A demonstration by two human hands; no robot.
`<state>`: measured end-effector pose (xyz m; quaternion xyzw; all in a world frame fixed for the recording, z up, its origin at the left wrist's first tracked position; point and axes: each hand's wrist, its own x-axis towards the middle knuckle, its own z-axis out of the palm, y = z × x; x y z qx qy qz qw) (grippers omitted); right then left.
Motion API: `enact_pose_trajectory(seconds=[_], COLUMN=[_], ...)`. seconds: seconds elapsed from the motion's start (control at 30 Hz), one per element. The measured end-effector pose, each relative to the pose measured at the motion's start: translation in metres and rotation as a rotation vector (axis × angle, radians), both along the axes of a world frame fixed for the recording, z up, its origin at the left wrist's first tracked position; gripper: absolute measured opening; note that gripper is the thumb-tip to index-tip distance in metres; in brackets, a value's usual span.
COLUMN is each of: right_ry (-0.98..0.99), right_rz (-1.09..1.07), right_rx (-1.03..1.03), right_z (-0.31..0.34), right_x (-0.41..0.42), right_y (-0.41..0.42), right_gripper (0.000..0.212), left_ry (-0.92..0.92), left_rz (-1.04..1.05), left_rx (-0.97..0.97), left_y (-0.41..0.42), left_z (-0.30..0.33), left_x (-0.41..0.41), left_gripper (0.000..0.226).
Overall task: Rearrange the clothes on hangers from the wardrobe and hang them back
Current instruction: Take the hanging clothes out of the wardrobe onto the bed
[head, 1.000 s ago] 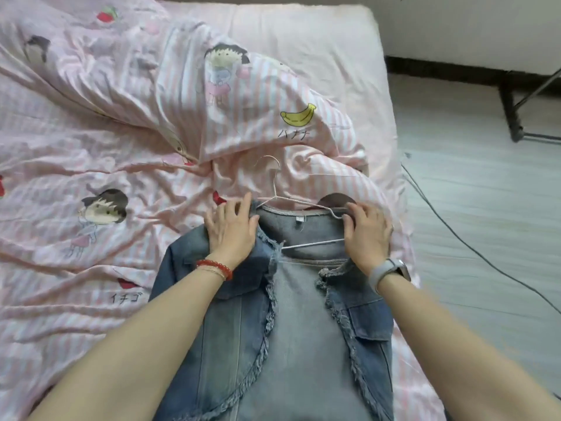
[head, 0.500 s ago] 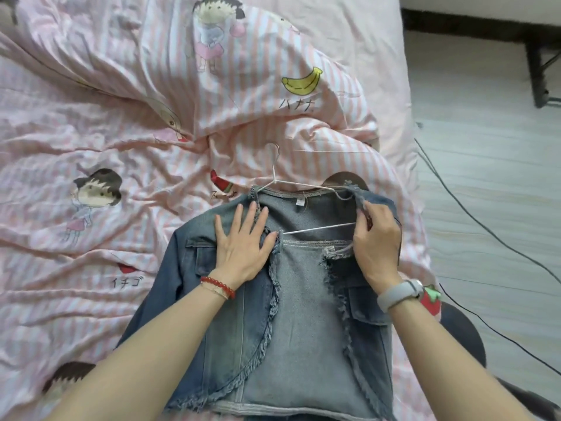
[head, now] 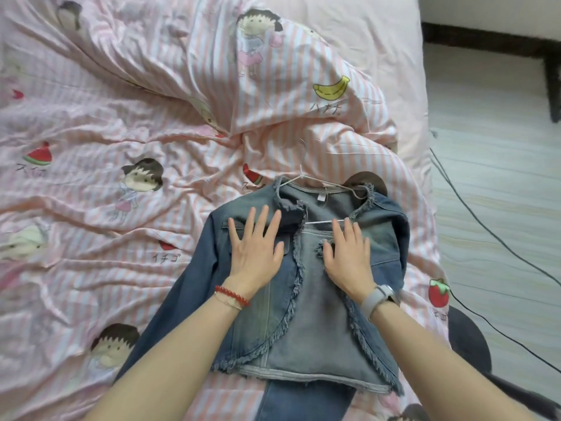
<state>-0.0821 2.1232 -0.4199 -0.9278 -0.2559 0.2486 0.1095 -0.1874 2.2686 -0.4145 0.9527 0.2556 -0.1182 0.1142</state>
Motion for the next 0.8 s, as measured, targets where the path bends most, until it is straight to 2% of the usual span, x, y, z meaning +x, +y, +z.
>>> enact_pose_trajectory(seconds=[0.23, 0.37, 0.53, 0.63, 0.8], right_ry=[-0.12, -0.129, -0.115, -0.089, -0.01], right_rz=[0.204, 0.484, 0.852, 1.085, 1.507], right_rx=[0.296, 0.474, 0.629, 0.676, 0.799], right_z=[0.066, 0.116, 0.179, 0.213, 0.26], right_x=[-0.095, -0.18, -0.325, -0.427, -0.603], right_y=[0.045, 0.088, 0.127, 0.134, 0.116], right_gripper=[0.044, 0.041, 0.031, 0.031, 0.04], left_ry=[-0.13, -0.212, -0.316, -0.284, -0.213], left_rz=[0.25, 0.494, 0.862, 1.054, 1.351], left_rx=[0.092, 0.184, 0.35, 0.458, 0.679], left_y=[0.022, 0.034, 0.017, -0.017, -0.103], left_z=[0.07, 0.121, 0.181, 0.215, 0.267], left_x=[-0.125, -0.239, -0.411, -0.52, -0.689], left_gripper=[0.053, 0.048, 0.042, 0.036, 0.045])
